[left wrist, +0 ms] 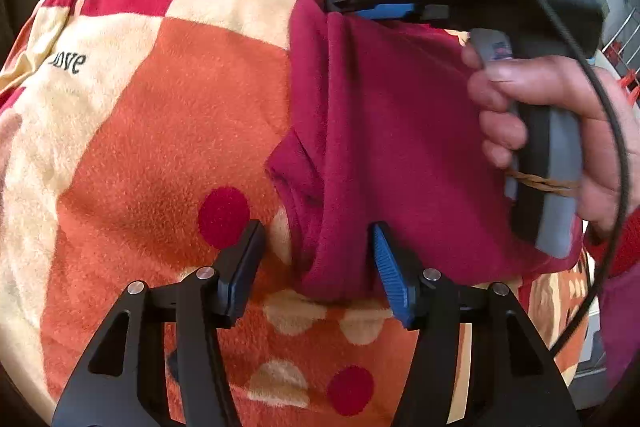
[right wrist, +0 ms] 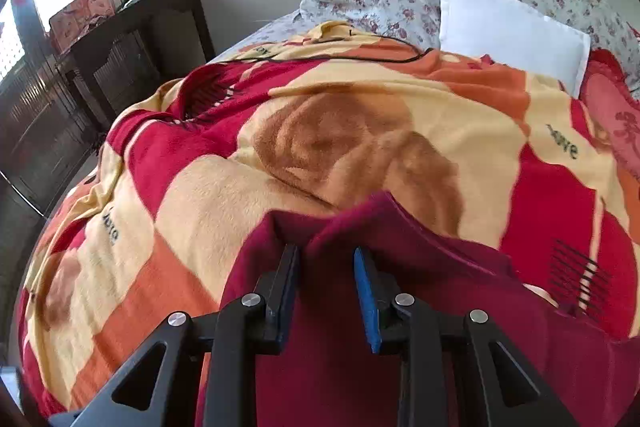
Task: Fold small clothes
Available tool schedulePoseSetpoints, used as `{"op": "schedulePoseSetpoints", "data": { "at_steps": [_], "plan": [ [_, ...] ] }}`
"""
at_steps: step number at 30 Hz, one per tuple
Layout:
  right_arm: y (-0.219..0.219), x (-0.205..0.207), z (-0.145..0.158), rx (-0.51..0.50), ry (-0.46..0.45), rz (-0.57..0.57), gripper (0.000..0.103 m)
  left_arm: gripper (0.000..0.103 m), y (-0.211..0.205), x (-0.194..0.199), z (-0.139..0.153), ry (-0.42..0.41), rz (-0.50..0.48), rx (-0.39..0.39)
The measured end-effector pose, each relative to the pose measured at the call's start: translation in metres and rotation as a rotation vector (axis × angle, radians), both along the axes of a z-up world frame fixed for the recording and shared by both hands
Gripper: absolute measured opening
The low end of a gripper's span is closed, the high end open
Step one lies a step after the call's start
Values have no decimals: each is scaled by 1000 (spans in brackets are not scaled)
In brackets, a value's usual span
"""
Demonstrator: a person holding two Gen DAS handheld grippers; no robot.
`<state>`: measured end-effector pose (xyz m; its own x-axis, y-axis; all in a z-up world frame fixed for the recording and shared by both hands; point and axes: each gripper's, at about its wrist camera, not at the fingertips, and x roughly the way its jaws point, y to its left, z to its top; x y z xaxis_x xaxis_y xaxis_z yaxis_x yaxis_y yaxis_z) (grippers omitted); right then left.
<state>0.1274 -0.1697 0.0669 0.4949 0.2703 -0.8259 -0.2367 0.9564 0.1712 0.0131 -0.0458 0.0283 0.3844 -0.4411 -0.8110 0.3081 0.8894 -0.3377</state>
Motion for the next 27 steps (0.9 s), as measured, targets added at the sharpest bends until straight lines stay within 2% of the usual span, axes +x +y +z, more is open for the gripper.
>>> {"op": "schedulePoseSetpoints", "data": {
  "at_steps": [3,6,11,12,13,20,21,25,27],
  "plan": [
    [-3,1,4,10,16,5,29,58,4,2,-2,10,2,-19],
    [-14,-9,17,62,30,12,29,59,6,2,-3,4,-3,-27],
    [-29,-28,33,118,20,2,38,62,15,-1,-6,-5,-2,-28],
    [-30,-30,35,129,21,2,43,64,15,-2,-6,-4,-2,-29],
    [-29,-32,35,134,22,1,48,65,13,-2,-7,-3,-1,-29],
    [-8,-19,15,94,79,15,48,67,14,-4,-6,12,11,-52],
    [-3,-16,14,77,82,10,51,67,16,-4,-6,15,12,-60],
    [13,-8,12,37,101,30,75,67,20,-3,-7,20,17,-72],
    [22,-6,9,-27,108,37,76,68,22,-4,-7,14,18,-72]
  ]
}}
